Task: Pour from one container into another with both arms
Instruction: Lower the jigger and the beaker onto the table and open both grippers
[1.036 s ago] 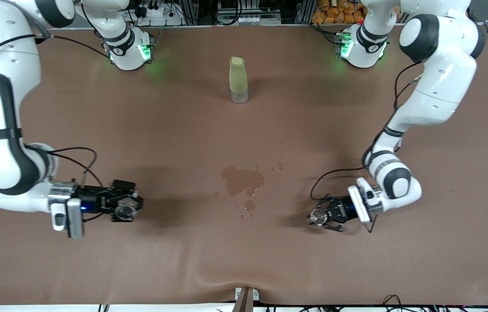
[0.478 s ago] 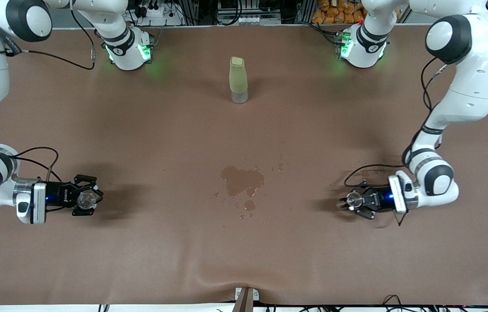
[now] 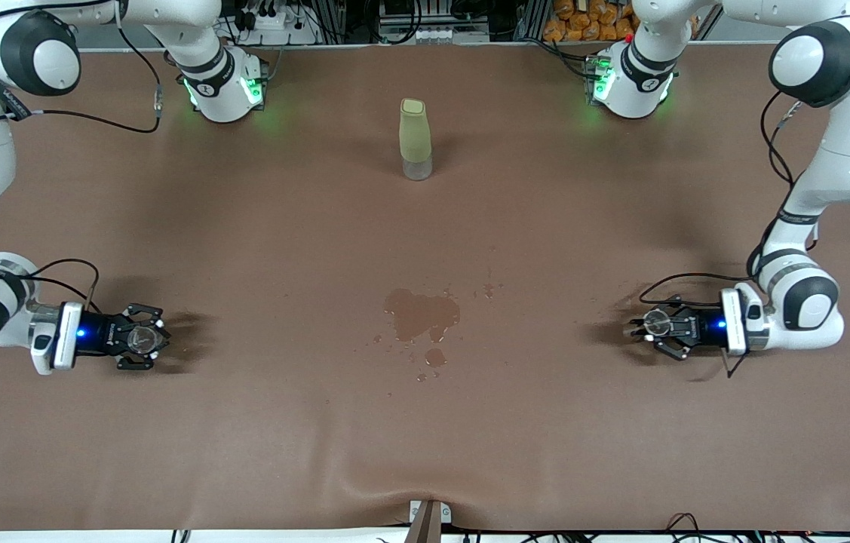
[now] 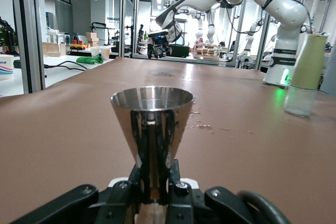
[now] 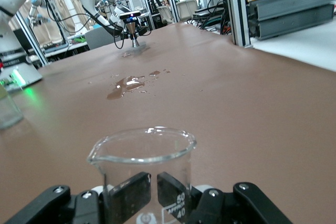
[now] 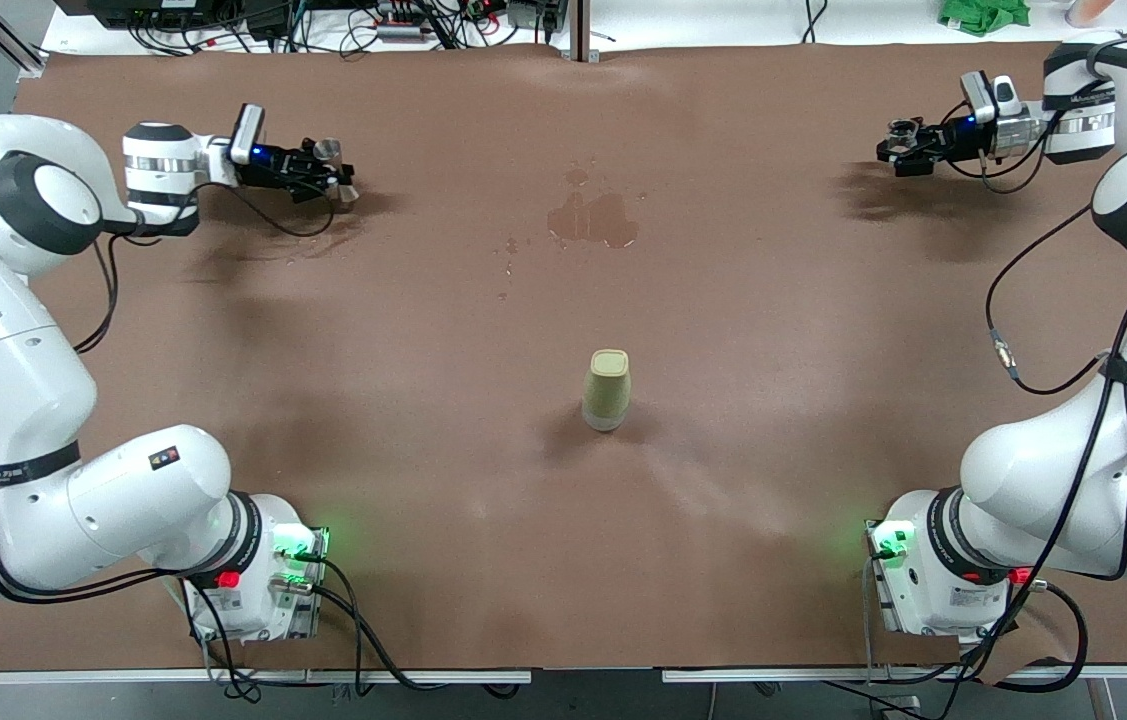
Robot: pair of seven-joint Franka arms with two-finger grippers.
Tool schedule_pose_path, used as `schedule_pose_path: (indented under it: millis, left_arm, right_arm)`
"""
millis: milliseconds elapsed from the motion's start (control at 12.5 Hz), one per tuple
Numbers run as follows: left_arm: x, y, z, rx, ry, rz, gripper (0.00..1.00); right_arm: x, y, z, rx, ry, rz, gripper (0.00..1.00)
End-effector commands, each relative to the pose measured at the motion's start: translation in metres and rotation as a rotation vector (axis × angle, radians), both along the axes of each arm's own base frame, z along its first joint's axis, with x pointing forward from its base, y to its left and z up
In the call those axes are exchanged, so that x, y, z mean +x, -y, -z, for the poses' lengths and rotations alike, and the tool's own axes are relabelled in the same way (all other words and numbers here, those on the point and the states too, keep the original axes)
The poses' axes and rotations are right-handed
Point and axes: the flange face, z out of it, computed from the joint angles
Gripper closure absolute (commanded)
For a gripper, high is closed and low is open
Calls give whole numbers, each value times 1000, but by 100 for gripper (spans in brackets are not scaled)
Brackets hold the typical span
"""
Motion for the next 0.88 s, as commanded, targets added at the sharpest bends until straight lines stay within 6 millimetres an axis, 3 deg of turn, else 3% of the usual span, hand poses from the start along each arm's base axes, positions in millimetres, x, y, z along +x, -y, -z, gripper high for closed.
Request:
schedule_pose_path:
  millis: [0,398,797]
  left_arm:
    - [-12,-11,-8,-14,-27,46,100]
    - [-24,-29,5,9,-14,66,100]
    - [-25,-30,11,15,65,79,100]
  right_arm:
    - [0,17,8,29,104,23,100]
    - [-20,51,65,116,171,190,100]
    - [-34,90,74,32,147,230,100]
